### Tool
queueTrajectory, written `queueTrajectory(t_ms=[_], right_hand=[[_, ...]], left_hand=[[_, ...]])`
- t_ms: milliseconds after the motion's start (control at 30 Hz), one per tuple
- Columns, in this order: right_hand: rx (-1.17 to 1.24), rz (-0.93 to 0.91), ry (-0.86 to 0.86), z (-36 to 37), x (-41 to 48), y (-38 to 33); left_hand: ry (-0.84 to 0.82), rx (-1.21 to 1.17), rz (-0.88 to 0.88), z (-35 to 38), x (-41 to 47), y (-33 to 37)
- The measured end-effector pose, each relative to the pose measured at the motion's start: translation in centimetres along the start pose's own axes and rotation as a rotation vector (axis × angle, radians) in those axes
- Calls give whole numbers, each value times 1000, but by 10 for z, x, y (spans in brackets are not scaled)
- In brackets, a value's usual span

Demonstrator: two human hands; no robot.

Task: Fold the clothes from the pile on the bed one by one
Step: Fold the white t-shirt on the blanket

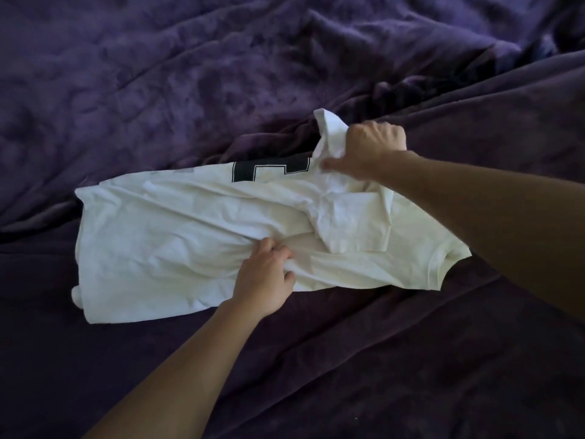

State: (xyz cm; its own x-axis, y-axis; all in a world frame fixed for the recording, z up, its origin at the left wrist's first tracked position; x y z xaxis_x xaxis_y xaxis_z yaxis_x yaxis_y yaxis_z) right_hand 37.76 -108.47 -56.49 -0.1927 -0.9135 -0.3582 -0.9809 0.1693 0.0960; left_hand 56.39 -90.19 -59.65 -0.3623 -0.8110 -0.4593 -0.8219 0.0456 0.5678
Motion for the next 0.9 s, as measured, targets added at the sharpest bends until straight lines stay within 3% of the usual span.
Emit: queueTrajectory(t_ms=[67,133,200,233,367,467,633,733,833,900], right_hand=[[43,93,-11,3,13,2],[350,241,-100,-6,37,11],[754,302,-405,-13,55,16],[837,295,-581,-15,56,15],[826,341,-1066,-6,38,30],[758,276,-1215,-1,26,39],[1014,235,-761,-29,59,56],[885,80,-345,-58,61,61],[660,-339,68,-73,7,51],[445,-599,57,-54,-49,53]], left_hand=[[-5,-18,-5,2,1,-4],[-4,-35,-4,3,3,-7],[-1,-37,0,3,7,-10],[1,-40,-2,2,9,-11],[6,-53,-7,-2,18,-15],[-18,-56,-8,-2,20,-18],[-22,-42,-17,0,21,-20],[-28,-35,-25,0,20,-17],[-38,-69,-22,-1,16,-17],[-40,-101,-20,-3,12,-16]])
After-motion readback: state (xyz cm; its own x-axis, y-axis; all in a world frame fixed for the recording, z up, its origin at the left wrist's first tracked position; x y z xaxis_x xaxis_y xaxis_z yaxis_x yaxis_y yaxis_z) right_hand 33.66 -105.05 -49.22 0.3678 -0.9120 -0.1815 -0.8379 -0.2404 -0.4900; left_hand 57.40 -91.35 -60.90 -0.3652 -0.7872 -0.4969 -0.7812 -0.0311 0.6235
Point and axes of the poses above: each hand's wrist, its own x-axis towards the middle knuckle, its own z-axis out of the palm, y = z × x, the point moved 3 cm from there along x, towards the middle knuckle, and after that the axes turned 12 degrees about z, right-handed, at the moved point
